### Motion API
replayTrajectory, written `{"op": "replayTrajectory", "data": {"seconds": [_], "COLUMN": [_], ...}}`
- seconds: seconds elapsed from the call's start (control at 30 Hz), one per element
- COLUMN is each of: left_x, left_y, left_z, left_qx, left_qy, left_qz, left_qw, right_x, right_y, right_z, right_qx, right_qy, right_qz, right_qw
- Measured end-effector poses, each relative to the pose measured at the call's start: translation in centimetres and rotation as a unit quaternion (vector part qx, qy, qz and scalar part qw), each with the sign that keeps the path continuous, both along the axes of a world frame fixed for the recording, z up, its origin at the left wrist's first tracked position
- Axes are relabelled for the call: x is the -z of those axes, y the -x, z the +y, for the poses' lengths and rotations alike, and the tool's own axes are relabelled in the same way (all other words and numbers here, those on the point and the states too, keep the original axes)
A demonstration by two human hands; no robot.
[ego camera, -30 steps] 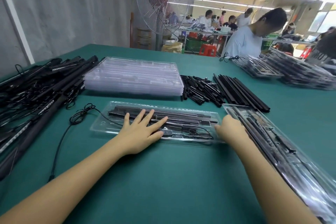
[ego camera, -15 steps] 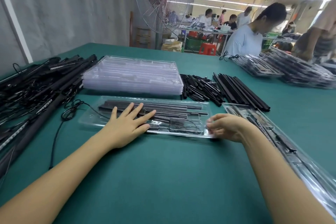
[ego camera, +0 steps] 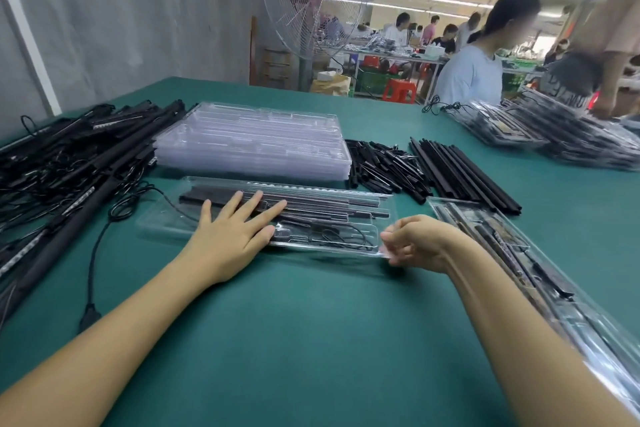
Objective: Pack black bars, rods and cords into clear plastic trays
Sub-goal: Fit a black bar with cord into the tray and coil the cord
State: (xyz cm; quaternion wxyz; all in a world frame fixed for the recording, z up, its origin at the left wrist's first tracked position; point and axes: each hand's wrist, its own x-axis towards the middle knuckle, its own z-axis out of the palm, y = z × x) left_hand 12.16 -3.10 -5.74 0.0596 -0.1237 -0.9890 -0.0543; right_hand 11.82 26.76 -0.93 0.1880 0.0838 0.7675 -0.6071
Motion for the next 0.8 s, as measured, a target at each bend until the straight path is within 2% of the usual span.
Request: {"op": "replayTrajectory", "data": {"seconds": [0.3,0.5,0.6,0.73,0.8], "left_x": [0.5,0.6,0.5,0.4,0.3], "left_y": [0.4,0.5,0.5,0.5,0.4], "left_z": [0.0,-0.1,-0.1,-0.4,-0.4], "left_qx": [-0.007,-0.014,-0.019,-0.021,-0.018], "left_qy": [0.001,0.004,0.002,-0.008,-0.015], "left_qz": [0.004,0.01,0.007,0.002,0.003], "left_qw": [1.0,1.0,1.0,1.0,1.0], "right_x": [1.0,1.5,1.7,1.1,0.8], "right_y": [0.5,0.8,0.8,0.3,0.2], "right_z": [-1.6,-1.9,-1.6,-0.3,0.0], "right_qx": [0.059,0.079,0.081,0.023,0.01], "right_qy": [-0.122,-0.119,-0.102,0.018,0.045], "right_qz": [0.057,0.099,0.107,0.045,0.015], "right_qw": [0.989,0.985,0.986,0.999,0.999]}}
